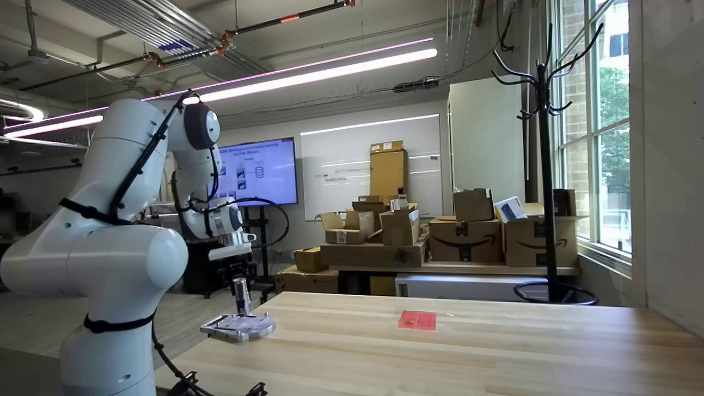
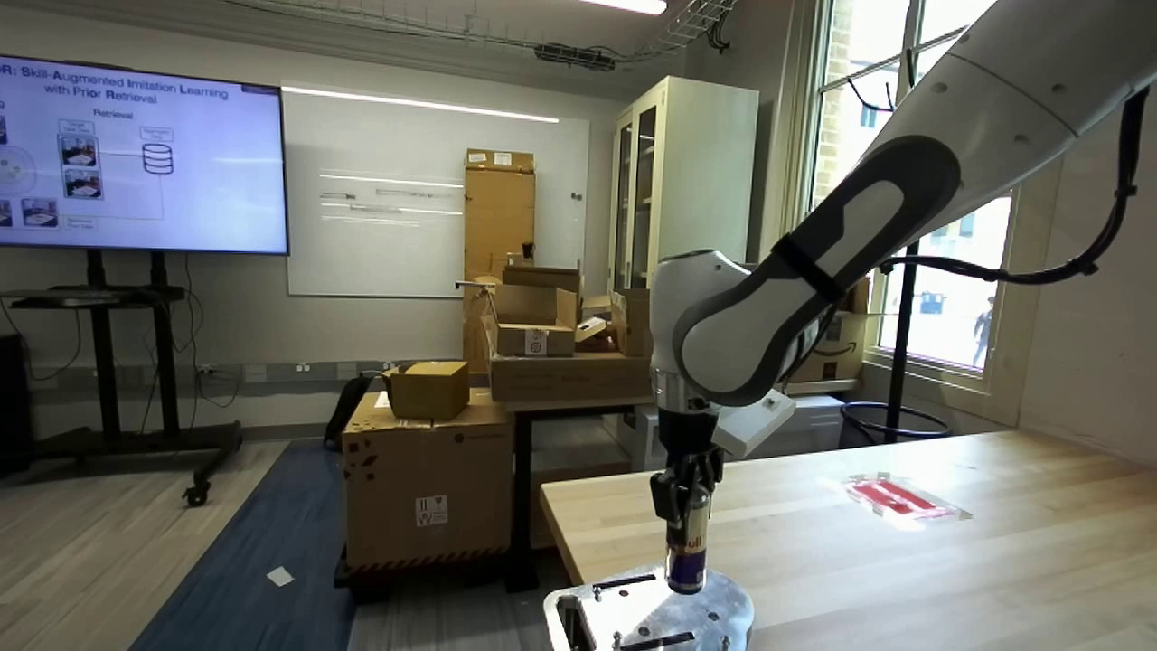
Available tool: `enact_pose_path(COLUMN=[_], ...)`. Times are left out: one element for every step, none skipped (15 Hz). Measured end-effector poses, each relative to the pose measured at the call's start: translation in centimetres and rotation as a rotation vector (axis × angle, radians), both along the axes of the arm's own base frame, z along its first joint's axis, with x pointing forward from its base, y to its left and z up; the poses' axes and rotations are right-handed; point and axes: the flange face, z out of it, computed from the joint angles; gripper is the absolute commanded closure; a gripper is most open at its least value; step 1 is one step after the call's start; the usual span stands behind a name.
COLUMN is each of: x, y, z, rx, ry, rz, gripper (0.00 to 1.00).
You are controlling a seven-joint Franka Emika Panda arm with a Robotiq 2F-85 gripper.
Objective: Put the can on the metal object
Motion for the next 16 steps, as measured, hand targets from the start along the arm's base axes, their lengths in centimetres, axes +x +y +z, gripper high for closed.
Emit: enact_pose_path(x=[-0.2, -0.4, -0.4, -0.4, -0.3, -0.2, 0.0, 0.2, 0.4, 0.6, 0.8, 1.0, 1.2, 1.4, 1.6, 1.7], y=[0.4, 0.6, 0.7, 0.7, 0.7, 0.8, 0.8, 0.9, 1.0, 1.0, 1.1, 1.0, 0.9, 0.7, 0.5, 0.3], z=[-0.5, -1.0, -1.5, -1.9, -2.3, -2.6, -2.9, -3.1, -3.2, -3.4, -3.5, -3.5, -3.7, -3.7, -3.6, -3.5], rx=[-0.003, -0.005, -0.007, -0.008, -0.009, -0.009, -0.009, -0.008, -0.007, -0.006, -0.005, -0.004, -0.003, -0.003, -0.003, -0.003], ry=[0.008, 0.016, 0.023, 0.029, 0.034, 0.037, 0.038, 0.039, 0.039, 0.038, 0.037, 0.037, 0.037, 0.036, 0.033, 0.031], rz=[0.008, 0.012, 0.014, 0.014, 0.014, 0.013, 0.013, 0.012, 0.011, 0.011, 0.009, 0.007, 0.004, 0.0, -0.005, -0.009], gripper=[0.66, 0.66, 0.66, 0.66, 0.66, 0.66, 0.66, 0.66, 0.66, 0.66, 0.32, 0.15, 0.08, 0.02, 0.0, 0.0])
